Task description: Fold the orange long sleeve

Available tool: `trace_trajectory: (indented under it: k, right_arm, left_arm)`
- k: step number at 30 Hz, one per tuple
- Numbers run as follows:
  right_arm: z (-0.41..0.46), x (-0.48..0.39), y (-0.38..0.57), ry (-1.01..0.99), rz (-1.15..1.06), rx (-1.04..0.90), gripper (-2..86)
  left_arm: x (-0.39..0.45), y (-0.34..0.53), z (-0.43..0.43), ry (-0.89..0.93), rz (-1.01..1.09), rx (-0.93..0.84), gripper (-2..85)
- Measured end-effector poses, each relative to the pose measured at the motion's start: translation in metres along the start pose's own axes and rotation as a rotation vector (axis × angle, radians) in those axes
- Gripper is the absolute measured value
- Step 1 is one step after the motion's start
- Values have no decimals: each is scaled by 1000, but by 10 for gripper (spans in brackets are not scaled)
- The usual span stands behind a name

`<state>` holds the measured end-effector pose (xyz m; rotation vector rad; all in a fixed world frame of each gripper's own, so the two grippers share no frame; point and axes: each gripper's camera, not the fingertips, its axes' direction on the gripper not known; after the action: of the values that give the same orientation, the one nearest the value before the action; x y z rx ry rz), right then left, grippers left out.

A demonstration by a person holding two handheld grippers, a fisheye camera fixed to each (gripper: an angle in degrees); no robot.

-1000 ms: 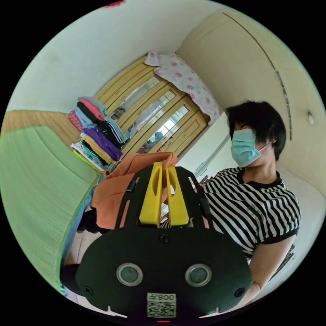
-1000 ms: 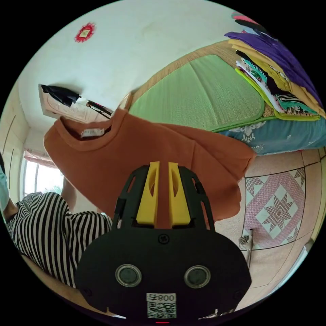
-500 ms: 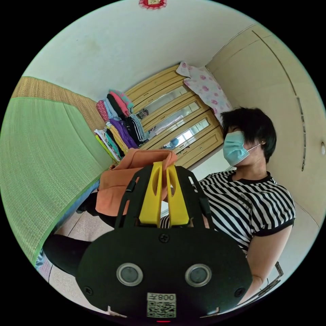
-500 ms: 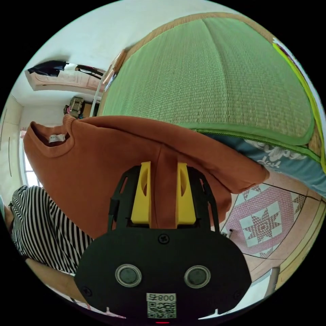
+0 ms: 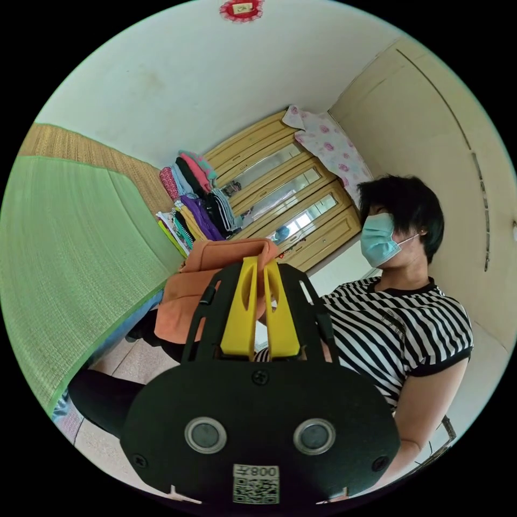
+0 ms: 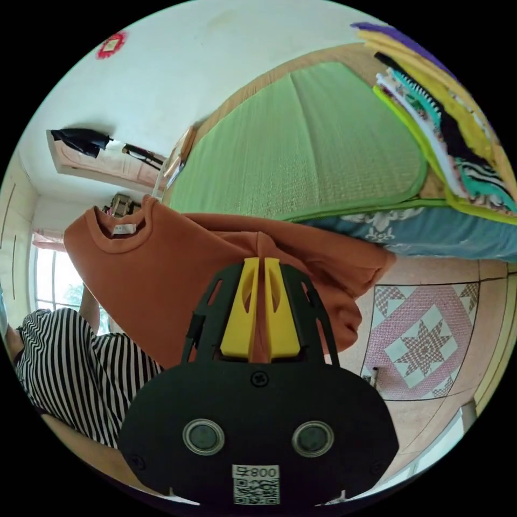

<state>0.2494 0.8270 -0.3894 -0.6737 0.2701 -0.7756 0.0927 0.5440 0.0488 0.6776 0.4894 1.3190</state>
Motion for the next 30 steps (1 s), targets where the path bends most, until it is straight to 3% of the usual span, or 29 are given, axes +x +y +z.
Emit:
trace_trajectory:
  k: [8,16,20,25,30]
  right_arm:
    - [-194,-89,114,31,-105,607,12]
    - [-344,-219,216,45,-448,1093,10]
    - [-382,-275,237,57,-612,1209,10]
    - [-410,-334,247,66,-753,1304,10]
    - [-419,-371,208,102,-781,1277,11]
  left_arm:
    - [79,28,-18,-116,171,32,12]
    - [194,45,-79,-105,438,303,12]
    - [260,51,-112,-93,597,432,13]
    - [346,78,-148,-263,754,524,14]
    - [372,89,-172,-424,783,558,13]
